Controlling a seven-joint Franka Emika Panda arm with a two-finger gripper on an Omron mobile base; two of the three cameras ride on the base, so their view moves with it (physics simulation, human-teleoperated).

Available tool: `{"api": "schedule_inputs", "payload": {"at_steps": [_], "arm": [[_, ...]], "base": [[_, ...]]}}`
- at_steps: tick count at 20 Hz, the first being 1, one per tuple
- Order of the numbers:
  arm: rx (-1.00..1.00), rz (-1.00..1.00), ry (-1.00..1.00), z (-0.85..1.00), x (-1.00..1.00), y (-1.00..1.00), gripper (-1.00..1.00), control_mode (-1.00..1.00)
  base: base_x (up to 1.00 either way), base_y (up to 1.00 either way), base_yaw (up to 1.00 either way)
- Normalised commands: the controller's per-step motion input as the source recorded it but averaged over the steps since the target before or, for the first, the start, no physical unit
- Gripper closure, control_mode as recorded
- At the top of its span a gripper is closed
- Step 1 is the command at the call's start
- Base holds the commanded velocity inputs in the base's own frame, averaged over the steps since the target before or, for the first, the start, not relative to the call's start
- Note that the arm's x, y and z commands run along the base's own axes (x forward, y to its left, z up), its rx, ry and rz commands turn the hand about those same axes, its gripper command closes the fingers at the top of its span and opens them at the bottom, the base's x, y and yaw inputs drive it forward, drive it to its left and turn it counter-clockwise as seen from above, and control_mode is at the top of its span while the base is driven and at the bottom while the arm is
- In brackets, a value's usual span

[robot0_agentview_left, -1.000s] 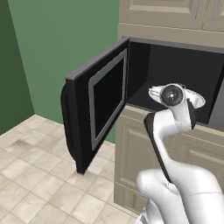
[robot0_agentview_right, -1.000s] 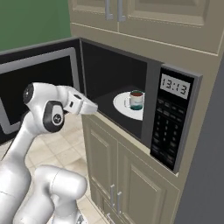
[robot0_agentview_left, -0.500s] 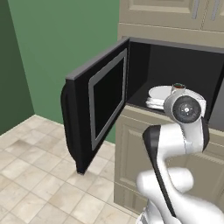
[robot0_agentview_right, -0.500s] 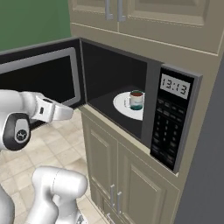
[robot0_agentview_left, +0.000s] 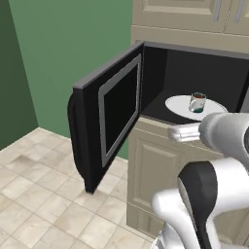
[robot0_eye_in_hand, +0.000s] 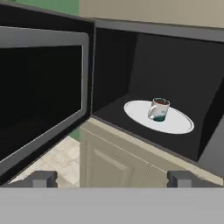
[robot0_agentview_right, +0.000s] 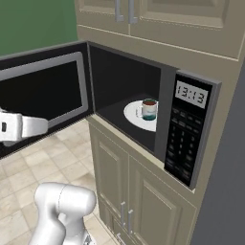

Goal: Place the microwavable item in the microwave. Then, close the microwave door and press the start button.

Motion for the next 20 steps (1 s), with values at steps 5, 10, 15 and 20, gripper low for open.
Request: {"api": "schedule_inputs", "payload": {"at_steps": [5,10,15,20], "arm": [[-0.17,0.22,-0.06,-0.38,-1.00,0.62,-1.00,-1.00],[-0.18,0.25,-0.07,-0.42,-1.00,0.72,-1.00,-1.00],[-0.28,0.09,0.00,-0.31,-0.36,1.00,-1.00,-1.00],[-0.35,0.00,0.05,-0.32,0.08,0.99,-1.00,-1.00]], "base": [[0.00,0.00,0.00],[0.00,0.00,0.00],[0.00,0.00,0.00],[0.00,0.00,0.00]]}}
